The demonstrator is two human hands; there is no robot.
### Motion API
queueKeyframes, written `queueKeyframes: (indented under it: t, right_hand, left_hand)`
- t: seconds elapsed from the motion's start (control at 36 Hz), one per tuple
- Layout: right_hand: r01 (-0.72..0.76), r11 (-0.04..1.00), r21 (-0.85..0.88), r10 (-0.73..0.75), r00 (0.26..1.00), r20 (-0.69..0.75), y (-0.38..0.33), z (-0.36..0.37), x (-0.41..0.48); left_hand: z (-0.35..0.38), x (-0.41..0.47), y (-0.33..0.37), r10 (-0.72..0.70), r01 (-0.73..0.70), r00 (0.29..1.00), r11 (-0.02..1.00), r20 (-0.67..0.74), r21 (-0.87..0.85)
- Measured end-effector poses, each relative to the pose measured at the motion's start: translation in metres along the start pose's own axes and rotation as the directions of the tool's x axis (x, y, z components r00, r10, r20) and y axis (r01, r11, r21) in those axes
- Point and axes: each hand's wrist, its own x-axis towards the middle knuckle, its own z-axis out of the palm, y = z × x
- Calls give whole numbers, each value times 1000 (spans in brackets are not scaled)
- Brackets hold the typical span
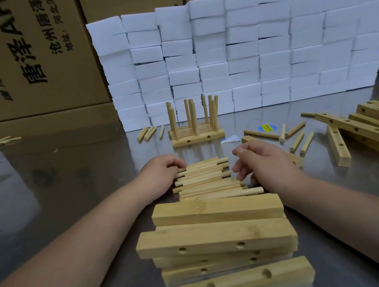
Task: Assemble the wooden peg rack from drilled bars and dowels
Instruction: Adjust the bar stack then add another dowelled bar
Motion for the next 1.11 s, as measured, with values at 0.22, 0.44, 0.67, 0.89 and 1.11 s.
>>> queueKeyframes:
  t: [0.22, 0.44, 0.67, 0.89, 1.11]
  right_hand:
    - [32, 999, -30, -31, 999, 43, -4, -2, -4]
    - [278, 926, -255, -171, 912, 373, -64, -14, -22]
    - [526, 631, -570, 127, 655, 744, -96, -1, -45]
    - [523, 603, -602, 182, 644, 743, -101, 2, -52]
    - [531, 633, -564, 149, 632, 761, -104, 3, -55]
  left_hand:
    - [1, -3, 2, 16, -19, 999, 998, 47, 57]
    - [1, -2, 4, 6, -9, 998, 999, 56, 54]
    - [2, -3, 4, 35, -36, 999, 995, 13, 96]
    - [4, 6, -5, 69, -64, 996, 992, -47, 111]
    - [5, 11, -8, 38, -39, 999, 993, 10, 109]
